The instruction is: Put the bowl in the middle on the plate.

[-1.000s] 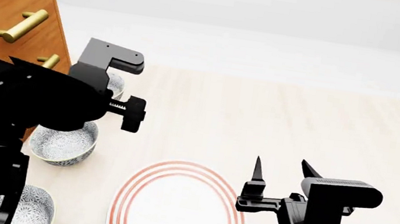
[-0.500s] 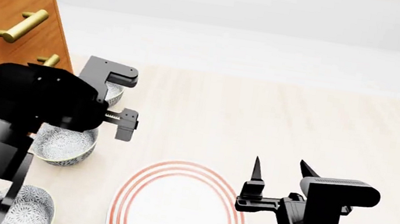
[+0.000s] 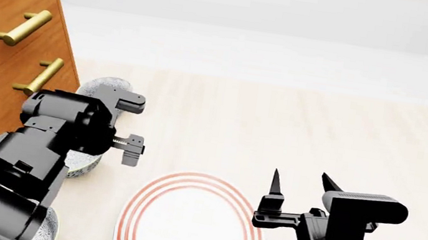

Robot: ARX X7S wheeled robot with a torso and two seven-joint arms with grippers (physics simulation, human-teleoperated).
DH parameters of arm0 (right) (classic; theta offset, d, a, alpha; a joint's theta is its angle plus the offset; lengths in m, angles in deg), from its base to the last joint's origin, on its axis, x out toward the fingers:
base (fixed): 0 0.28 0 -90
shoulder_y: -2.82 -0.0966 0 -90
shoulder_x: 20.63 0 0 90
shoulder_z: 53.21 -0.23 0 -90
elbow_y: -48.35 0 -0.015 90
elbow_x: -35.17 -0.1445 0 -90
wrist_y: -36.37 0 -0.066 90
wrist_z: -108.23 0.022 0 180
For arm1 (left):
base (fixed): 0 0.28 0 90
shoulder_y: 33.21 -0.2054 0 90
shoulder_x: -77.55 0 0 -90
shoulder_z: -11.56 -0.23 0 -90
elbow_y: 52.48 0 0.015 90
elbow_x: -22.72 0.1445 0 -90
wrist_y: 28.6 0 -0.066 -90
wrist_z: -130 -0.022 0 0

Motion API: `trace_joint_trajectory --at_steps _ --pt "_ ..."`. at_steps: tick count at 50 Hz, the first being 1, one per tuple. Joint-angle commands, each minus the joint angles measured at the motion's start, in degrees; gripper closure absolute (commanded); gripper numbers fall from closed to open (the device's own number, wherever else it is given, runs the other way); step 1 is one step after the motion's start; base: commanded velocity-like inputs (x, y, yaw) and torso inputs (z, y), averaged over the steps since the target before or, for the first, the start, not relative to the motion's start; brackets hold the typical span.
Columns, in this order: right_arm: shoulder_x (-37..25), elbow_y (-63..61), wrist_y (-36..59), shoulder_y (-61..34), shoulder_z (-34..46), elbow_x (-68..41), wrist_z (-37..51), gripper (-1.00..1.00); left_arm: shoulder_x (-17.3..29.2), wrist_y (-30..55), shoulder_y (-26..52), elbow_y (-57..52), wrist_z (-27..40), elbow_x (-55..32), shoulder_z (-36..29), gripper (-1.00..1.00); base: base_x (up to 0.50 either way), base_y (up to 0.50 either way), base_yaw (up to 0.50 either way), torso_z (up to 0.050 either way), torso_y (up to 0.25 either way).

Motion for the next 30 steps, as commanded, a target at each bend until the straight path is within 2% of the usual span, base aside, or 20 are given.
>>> trace_joint_trajectory --at_steps 1,15,16,28,29,30 --pt "-0.3 0.2 -0.3 0.2 0.0 -0.4 0.3 -1.0 -2.8 -5.0 -0.7 8.6 -3.5 5.2 0.1 -1.0 0.0 0.0 0.0 0.0 0.0" --pt "-0.7 0.0 -0.6 0.5 0.1 -0.8 0.7 -1.0 -3.4 -5.1 -2.6 8.6 -4.2 14.3 8.0 -1.0 0.0 0.0 0.0 0.0 0.0" --pt "-0.8 -0.1 -0.6 0.5 0.1 -0.9 0.7 -1.0 -3.5 -5.4 -2.6 8.6 -4.1 14.9 8.5 1.0 0.0 0.0 0.0 0.0 0.0" --pt "-1.1 -0.5 -0.4 0.2 0.3 -1.3 1.1 -1.0 -3.7 -4.8 -1.9 6.5 -6.1 18.2 10.4 1.0 0.0 0.0 0.0 0.0 0.0" --pt "-1.0 -1.1 0.0 0.1 0.3 -1.4 1.4 -1.0 3.6 3.8 -10.5 -2.1 1.7 11.9 15.3 1.0 0.0 0.0 0.0 0.0 0.0" --pt "-1.0 -1.2 0.0 0.1 0.4 -1.4 1.5 -1.0 -3.9 12.4 -16.2 -10.7 -6.9 20.5 23.9 1.0 0.0 0.0 0.0 0.0 0.0"
